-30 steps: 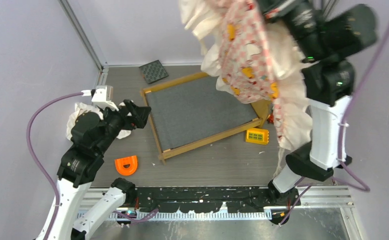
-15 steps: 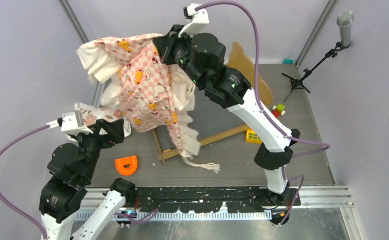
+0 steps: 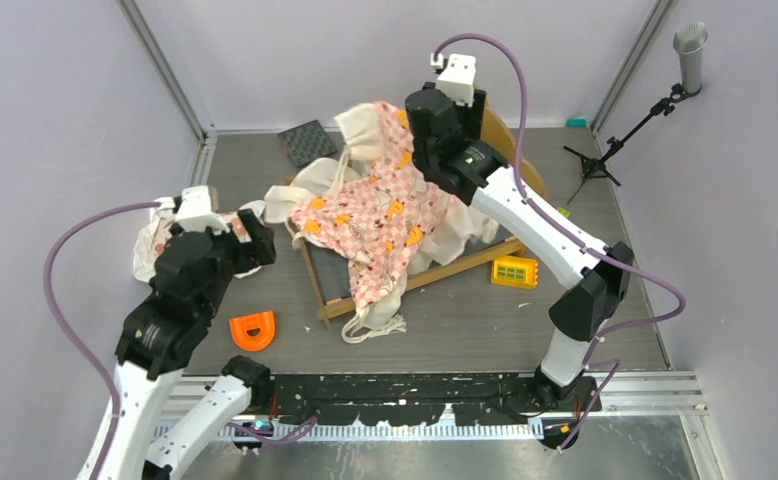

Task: Set up the pet bed
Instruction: Place the mattress on the bed frame.

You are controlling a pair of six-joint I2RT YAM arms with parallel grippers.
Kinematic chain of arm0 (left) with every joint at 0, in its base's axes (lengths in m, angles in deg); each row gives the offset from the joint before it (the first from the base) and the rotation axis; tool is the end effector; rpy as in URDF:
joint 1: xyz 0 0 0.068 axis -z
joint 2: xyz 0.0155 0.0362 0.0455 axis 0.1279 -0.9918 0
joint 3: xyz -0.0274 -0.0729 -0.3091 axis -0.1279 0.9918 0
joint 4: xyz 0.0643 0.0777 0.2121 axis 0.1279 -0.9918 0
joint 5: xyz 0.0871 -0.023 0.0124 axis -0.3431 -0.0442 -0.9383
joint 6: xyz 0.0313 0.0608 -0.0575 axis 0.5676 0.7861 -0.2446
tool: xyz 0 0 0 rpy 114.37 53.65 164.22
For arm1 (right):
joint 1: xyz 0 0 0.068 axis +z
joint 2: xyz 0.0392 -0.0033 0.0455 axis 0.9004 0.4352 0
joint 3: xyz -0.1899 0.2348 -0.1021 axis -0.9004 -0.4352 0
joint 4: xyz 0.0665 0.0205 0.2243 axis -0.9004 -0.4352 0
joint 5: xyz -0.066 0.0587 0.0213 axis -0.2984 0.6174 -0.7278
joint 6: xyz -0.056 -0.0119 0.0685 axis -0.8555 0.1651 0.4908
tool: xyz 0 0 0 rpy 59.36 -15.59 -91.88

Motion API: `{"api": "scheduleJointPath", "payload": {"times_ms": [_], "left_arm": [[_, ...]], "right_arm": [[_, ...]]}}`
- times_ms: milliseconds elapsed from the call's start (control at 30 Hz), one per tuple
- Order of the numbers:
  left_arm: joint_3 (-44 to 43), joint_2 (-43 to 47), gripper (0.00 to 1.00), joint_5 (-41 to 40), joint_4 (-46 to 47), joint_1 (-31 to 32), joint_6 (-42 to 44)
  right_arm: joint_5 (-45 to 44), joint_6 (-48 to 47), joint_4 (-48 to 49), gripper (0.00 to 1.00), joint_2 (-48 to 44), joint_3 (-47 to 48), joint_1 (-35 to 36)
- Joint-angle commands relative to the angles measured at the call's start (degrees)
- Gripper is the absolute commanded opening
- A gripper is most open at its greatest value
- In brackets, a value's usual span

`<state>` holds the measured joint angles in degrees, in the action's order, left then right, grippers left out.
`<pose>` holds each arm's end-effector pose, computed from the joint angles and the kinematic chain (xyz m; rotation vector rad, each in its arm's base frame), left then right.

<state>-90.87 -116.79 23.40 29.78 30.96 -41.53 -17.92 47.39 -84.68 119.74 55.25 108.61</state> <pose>0.0682 0.0022 0.4022 -0.2395 1.8257 -0.2119 0.3297 0.2244 0.4826 0.2337 1.6625 -0.2730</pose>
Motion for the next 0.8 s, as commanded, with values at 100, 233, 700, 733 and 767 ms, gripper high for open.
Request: {"api": "scheduleJointPath", "payload": {"times_ms": [100, 233, 700, 733, 767], "left_arm": [[-0.8, -10.5, 0.88, 3.0, 5.4, 0.2, -1.7], [-0.9, -14.9, 0.88, 6.0, 8.1, 0.2, -4.2], [4.0, -26.8, 0.75, 6.5, 14.5, 0.2, -14.2], [4.5, -27.5, 0.73, 6.9, 15.0, 0.2, -14.9], [4.9, -28.4, 0.71, 7.4, 15.3, 0.3, -15.8]], "right_arm": [[-1.8, 1.7, -7.0, 0.79, -6.9, 0.0, -1.8], [1.7, 1.0, -10.3, 0.8, -10.3, -1.3, -1.8], [12.9, 6.4, -14.4, 0.78, -24.6, -15.4, -1.7], [13.4, 6.6, -14.4, 0.78, -25.0, -16.2, -1.7], [13.7, 6.9, -14.5, 0.78, -25.3, -17.1, -1.7]]}}
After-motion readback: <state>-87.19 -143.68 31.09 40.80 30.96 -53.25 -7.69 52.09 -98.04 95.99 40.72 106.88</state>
